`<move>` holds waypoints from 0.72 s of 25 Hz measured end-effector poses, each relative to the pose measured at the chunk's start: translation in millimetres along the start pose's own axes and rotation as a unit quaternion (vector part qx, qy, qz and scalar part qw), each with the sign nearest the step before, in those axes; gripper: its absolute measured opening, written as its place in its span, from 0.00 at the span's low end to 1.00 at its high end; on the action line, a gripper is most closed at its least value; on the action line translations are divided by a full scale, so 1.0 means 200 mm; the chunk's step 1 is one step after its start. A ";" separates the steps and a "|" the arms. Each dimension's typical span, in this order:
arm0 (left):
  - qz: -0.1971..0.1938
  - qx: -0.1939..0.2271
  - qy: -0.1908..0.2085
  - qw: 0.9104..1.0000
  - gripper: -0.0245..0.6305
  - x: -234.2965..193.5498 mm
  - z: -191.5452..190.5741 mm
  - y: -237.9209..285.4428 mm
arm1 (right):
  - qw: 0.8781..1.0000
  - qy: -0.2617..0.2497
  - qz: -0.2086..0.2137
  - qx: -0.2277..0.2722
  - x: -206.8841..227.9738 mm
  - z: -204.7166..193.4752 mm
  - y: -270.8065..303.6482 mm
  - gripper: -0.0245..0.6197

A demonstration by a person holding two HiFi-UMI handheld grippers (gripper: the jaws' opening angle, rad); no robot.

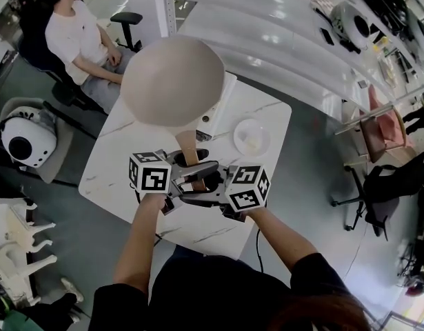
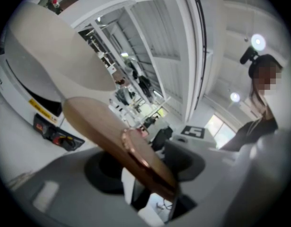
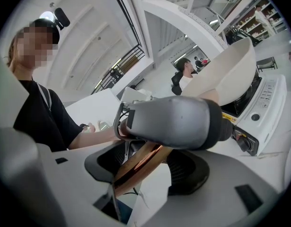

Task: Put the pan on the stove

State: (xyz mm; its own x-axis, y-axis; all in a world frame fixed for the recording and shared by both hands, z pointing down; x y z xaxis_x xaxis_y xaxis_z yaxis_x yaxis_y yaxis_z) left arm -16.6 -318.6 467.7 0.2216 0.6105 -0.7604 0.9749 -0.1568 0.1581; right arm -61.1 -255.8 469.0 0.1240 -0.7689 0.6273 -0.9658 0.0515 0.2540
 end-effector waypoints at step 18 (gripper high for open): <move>0.021 -0.016 -0.027 0.999 0.41 -0.22 0.17 0.05 | 0.999 0.033 0.028 0.013 0.24 0.14 0.00 0.43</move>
State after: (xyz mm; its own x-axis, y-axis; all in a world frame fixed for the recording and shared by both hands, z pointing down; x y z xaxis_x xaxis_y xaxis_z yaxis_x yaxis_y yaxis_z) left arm -16.8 -373.8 481.7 0.2612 0.5617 -0.7850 0.9653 -0.1562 0.2095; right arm -60.8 -310.5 478.7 0.0834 -0.7211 0.6878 -0.9772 0.0761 0.1982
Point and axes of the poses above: the fingertips, and each gripper's own axes: y forward along the fingers, x to its right, z out of its top, the point moved 2 cm from there along -y, backward along the fingers, and after that the axes turned 3 degrees about -x, right-handed, at the moved point
